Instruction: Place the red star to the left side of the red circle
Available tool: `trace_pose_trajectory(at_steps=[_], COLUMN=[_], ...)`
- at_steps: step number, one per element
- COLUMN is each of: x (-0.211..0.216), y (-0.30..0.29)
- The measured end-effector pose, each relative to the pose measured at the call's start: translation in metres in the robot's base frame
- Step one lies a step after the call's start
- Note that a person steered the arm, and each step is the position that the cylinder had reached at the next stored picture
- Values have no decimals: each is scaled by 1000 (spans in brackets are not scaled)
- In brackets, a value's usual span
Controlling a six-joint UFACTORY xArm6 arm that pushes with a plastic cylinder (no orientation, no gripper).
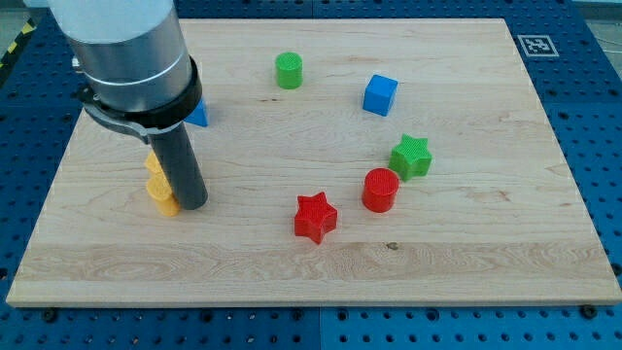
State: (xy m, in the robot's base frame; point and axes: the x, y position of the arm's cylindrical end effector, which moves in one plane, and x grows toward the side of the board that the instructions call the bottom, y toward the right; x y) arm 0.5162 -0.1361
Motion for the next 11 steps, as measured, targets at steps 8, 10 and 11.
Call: trace_pose_trajectory(at_steps=[8, 10, 11], x=[24, 22, 6], y=[82, 117, 126])
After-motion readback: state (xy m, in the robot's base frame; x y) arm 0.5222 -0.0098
